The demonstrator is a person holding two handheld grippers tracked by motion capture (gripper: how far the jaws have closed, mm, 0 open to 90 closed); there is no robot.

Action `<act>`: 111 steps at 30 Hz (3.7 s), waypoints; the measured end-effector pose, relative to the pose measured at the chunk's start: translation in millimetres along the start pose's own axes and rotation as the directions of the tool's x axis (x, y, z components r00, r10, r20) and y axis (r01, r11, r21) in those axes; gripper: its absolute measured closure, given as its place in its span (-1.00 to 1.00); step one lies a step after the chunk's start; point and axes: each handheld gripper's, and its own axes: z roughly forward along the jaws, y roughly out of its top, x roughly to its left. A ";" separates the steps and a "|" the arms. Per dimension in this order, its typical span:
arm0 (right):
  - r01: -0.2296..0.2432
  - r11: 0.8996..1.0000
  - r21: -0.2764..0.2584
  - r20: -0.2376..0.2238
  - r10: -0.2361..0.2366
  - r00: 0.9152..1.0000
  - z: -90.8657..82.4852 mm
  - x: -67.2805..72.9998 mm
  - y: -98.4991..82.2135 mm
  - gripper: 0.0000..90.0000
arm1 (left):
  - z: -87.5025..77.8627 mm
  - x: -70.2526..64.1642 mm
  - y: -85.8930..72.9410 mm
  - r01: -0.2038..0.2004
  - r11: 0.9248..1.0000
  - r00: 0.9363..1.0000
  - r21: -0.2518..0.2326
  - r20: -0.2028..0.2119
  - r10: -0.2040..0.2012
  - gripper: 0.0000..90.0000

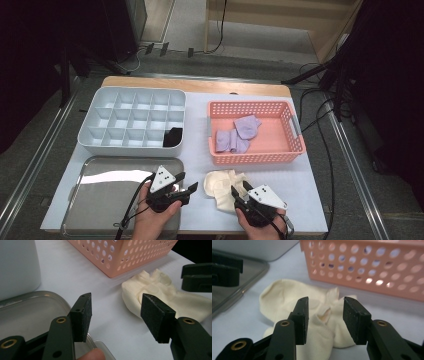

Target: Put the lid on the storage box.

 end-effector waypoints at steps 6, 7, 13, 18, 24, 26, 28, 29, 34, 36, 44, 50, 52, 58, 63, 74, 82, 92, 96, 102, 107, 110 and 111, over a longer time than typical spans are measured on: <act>0.016 0.999 0.046 -0.137 -0.010 0.990 9.8 25.0 7.5 0.58 | 0.1 -0.7 0.6 0.002 1.000 1.000 -0.002 0.001 -0.002 -0.02; 0.029 0.998 0.062 -0.141 -0.020 0.990 15.6 29.6 6.4 0.56 | -0.1 -0.9 0.7 0.000 1.000 1.000 -0.004 0.001 0.000 -0.02; 0.054 0.988 0.145 -0.093 -0.041 0.995 40.2 38.8 -4.6 0.55 | 0.1 -0.9 -0.7 -0.001 1.000 1.000 0.001 0.003 0.001 -0.02; 0.049 0.989 0.138 -0.111 -0.033 0.993 37.5 35.2 -5.0 0.93 | 1.0 -1.2 -1.1 0.000 1.000 1.000 0.002 0.001 0.000 -0.02; 0.023 0.997 0.069 -0.119 -0.015 0.993 18.3 27.9 1.5 0.94 | 0.7 -3.2 -0.9 -0.011 1.000 1.000 0.005 0.005 0.011 -0.02; 0.018 0.999 0.041 -0.109 -0.013 0.994 6.7 22.1 4.3 0.93 | 1.1 -4.2 -1.3 -0.008 1.000 1.000 0.007 0.010 0.008 -0.02; 0.010 1.000 0.022 -0.094 -0.008 0.996 -5.3 13.7 5.3 0.93 | 1.7 -4.4 -1.6 -0.011 1.000 1.000 0.008 0.010 0.011 -0.02; 0.004 1.000 0.016 -0.081 -0.003 0.997 -10.5 8.7 5.0 0.93 | 2.1 -4.8 -1.5 -0.009 1.000 1.000 0.007 0.015 0.009 -0.02; -0.024 1.000 0.020 -0.002 0.024 1.000 -27.2 -19.3 -4.5 0.93 | 2.9 -8.2 0.0 -0.016 1.000 1.000 0.003 0.021 0.016 -0.02; -0.033 0.999 0.025 0.025 0.032 0.999 -30.9 -27.4 -8.0 0.92 | 3.6 -9.0 0.6 -0.018 1.000 1.000 0.003 0.025 0.017 -0.02; -0.107 0.990 0.087 0.056 0.102 0.993 -21.4 -51.6 -24.1 0.77 | 7.7 -10.4 -0.1 -0.019 1.000 0.999 0.009 0.032 0.018 -0.02; -0.170 0.981 0.089 0.018 0.169 0.985 -13.3 -60.4 -21.3 0.97 | 5.8 -8.0 1.3 -0.009 1.000 0.999 0.004 0.031 0.009 -0.01; -0.161 0.986 0.054 0.014 0.160 0.987 -15.7 -57.1 -13.6 0.97 | 5.9 -7.5 1.7 -0.006 1.000 0.999 0.000 0.034 0.006 -0.01; -0.130 0.991 -0.023 -0.013 0.130 0.991 -14.7 -48.8 4.0 0.97 | 6.5 -6.9 0.2 -0.010 1.000 0.999 0.010 0.030 0.010 -0.01; -0.161 0.985 -0.067 -0.031 0.159 0.987 -19.6 -51.4 11.0 0.97 | 5.8 -4.8 0.7 -0.002 1.000 1.000 0.007 0.025 0.002 -0.01; -0.078 0.989 -0.124 -0.144 0.060 0.988 -8.0 -8.4 56.3 0.97 | 3.5 -7.6 2.0 -0.008 1.000 0.999 -0.006 0.032 0.008 -0.01; -0.047 0.993 -0.113 -0.153 0.030 0.988 2.3 -5.1 39.7 0.96 | 3.6 -6.8 1.4 -0.005 1.000 0.999 -0.002 0.034 0.005 -0.01; -0.136 0.991 0.003 -0.094 0.135 0.986 -9.2 -43.5 -8.2 0.77 | 5.9 -10.6 0.3 -0.016 1.000 0.999 0.003 0.037 0.016 -0.01; -0.185 0.982 -0.028 -0.073 0.183 0.980 -14.7 -52.6 -10.2 0.41 | 6.2 -10.5 -0.1 -0.015 1.000 0.999 0.003 0.036 0.015 -0.01; -0.203 0.979 -0.032 -0.138 0.197 0.971 -20.9 -50.7 -3.4 0.34 | 4.6 -7.1 0.6 -0.012 1.000 0.999 0.002 0.034 0.012 -0.01; -0.202 0.979 0.008 -0.181 0.200 0.963 -15.2 -43.5 -5.3 0.24 | 4.2 -6.6 0.7 -0.008 1.000 1.000 0.001 0.030 0.008 -0.01; -0.175 0.983 0.052 -0.204 0.182 0.962 -8.5 -37.3 -7.0 0.44 | 4.1 -6.8 0.7 -0.010 1.000 1.000 0.000 0.029 0.010 -0.01; -0.173 0.982 0.078 -0.204 0.185 0.961 -7.1 -35.0 -7.5 0.58 | 3.9 -6.8 0.8 -0.010 1.000 1.000 0.000 0.028 0.010 -0.01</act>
